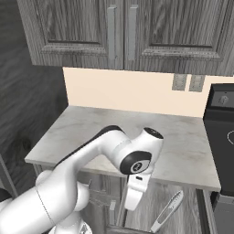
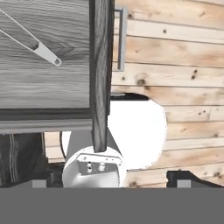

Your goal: Take the tongs from the drawer on the right and place them on the dining counter next to the tray containing the hot dog.

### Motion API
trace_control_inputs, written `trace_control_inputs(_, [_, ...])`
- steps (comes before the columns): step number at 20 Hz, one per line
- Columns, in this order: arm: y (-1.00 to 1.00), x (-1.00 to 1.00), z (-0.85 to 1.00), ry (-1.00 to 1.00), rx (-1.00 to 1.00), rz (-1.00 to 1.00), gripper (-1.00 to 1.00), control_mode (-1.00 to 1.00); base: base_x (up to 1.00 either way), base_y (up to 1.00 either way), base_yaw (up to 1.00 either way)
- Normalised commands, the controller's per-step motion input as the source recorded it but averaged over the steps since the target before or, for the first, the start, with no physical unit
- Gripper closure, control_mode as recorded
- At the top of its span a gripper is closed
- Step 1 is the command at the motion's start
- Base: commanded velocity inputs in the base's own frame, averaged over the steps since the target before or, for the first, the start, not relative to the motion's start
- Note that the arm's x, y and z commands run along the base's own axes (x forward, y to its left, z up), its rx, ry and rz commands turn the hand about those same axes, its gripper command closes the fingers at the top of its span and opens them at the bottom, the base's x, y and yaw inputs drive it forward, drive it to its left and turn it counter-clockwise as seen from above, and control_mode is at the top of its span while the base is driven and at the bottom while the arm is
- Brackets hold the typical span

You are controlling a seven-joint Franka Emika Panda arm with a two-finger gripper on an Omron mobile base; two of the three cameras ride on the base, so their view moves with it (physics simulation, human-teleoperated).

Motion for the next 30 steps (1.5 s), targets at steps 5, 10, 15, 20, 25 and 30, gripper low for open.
trace_control_inputs(5, [0.03, 0.17, -0.25, 0.00, -0.06, 0.00, -1.00, -1.00, 0.00, 0.00, 0.00])
trace_control_inputs(10, [0.02, 0.17, -0.30, 0.00, -0.11, 0.00, -1.00, -1.00, 0.00, 0.00, 0.00])
trace_control_inputs(15, [0.00, 0.16, -0.29, 0.00, -0.12, 0.00, -1.00, -1.00, 0.00, 0.00, 0.00])
trace_control_inputs(20, [0.00, 0.13, -0.27, 0.00, -0.10, -0.01, -1.00, -1.00, 0.00, 0.00, 0.00])
trace_control_inputs(25, [0.00, 0.05, -0.22, -0.01, -0.07, -0.03, -1.00, -1.00, 0.00, 0.00, 0.00])
trace_control_inputs(30, [0.00, 0.00, -0.18, -0.02, -0.04, -0.04, -1.00, -1.00, 0.00, 0.00, 0.00])
